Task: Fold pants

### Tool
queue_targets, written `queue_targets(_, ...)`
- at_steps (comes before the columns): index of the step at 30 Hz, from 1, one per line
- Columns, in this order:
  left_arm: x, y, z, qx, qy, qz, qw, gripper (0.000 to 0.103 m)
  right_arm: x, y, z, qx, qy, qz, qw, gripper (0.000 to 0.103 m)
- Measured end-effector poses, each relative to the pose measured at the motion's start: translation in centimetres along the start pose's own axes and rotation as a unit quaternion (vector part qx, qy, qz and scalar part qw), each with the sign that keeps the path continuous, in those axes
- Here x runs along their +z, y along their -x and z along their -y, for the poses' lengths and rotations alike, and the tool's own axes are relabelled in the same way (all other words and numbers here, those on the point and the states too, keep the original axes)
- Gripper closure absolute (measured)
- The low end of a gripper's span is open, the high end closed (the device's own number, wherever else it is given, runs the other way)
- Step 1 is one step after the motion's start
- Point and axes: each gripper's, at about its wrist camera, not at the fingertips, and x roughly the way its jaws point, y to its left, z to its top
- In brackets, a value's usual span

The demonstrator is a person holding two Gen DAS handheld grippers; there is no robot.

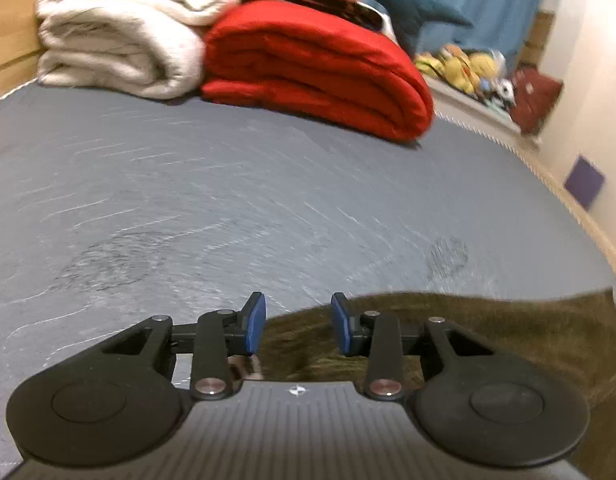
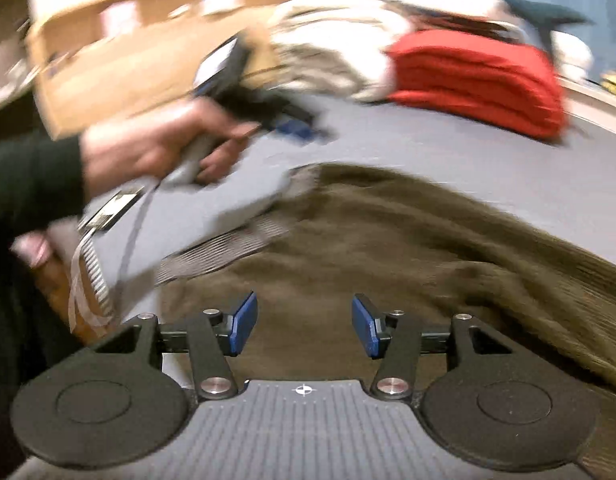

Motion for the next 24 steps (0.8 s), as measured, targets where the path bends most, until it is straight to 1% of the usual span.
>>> queue_targets(2, -0.1, -0.9, 1.4, 0.003, -0.019, -0.006, 0.9998, 0.061, 0.2, 2.1, 3.3, -0.035, -0.02, 0.014, 0.999, 0.045)
queue_targets(4, -0.2, -2.0, 2.6, 0.006, -0.035, -0.008, 0.9993, 0.053, 0.2, 4.0, 6.4, -0.074, -0.036, 0.028, 0.996, 0.044)
queue_targets(6, -0.2, -3.0, 3.5, 0.012, -0.054, -0.005, 0.9985, 0.036, 0.1, 6.1, 9.6, -0.105, -0.063, 0.039, 0.992, 0.043)
queue_targets(7, -0.1, -3.4, 3.9, 0.016, -0.061, -0.005, 0.998, 0.031, 0.0, 7.3, 11.4, -0.125, -0.078, 0.046, 0.988, 0.042)
queue_targets(8, 0.0, -3.9, 4.2, 0.019, -0.066, -0.004, 0.9976, 0.023, -0.2, 8.1, 12.7, -0.141, -0.09, 0.051, 0.985, 0.042)
queue_targets(9, 0.0, -4.6, 4.4, 0.019, -0.07, -0.005, 0.9973, 0.019, -0.5, 8.8, 13.8, -0.154, -0.102, 0.057, 0.981, 0.041)
queue_targets(10, 0.1, -5.2, 4.6, 0.018, -0.074, -0.008, 0.9971, 0.019, -0.7, 9.9, 15.3, -0.167, -0.117, 0.063, 0.977, 0.041)
queue_targets(12, -0.1, -6.3, 5.0, 0.02, -0.085, -0.02, 0.996, 0.018, -1.4, 10.7, 17.2, -0.185, -0.142, 0.072, 0.97, 0.04)
queue_targets(17, -0.7, -8.4, 6.0, 0.024, -0.119, -0.033, 0.9921, 0.017, -3.2, 12.7, 21.3, -0.215, -0.199, 0.084, 0.952, 0.04)
queue_targets(20, -1.0, -9.2, 6.5, 0.013, -0.135, -0.038, 0.99, 0.017, -4.0, 13.3, 22.3, -0.222, -0.217, 0.085, 0.947, 0.04)
queue_targets(22, -1.2, -9.7, 6.8, 0.012, -0.146, -0.041, 0.9884, 0.02, -4.1, 13.9, 22.7, -0.226, -0.218, 0.086, 0.945, 0.04)
queue_targets(23, -1.3, -9.8, 6.9, 0.015, -0.153, -0.041, 0.9873, 0.033, -4.3, 14.0, 22.7, -0.229, -0.217, 0.087, 0.945, 0.04)
queue_targets(24, -1.4, -10.0, 7.1, 0.018, -0.159, -0.045, 0.986, 0.051, -4.3, 14.4, 22.7, -0.231, -0.216, 0.088, 0.945, 0.04)
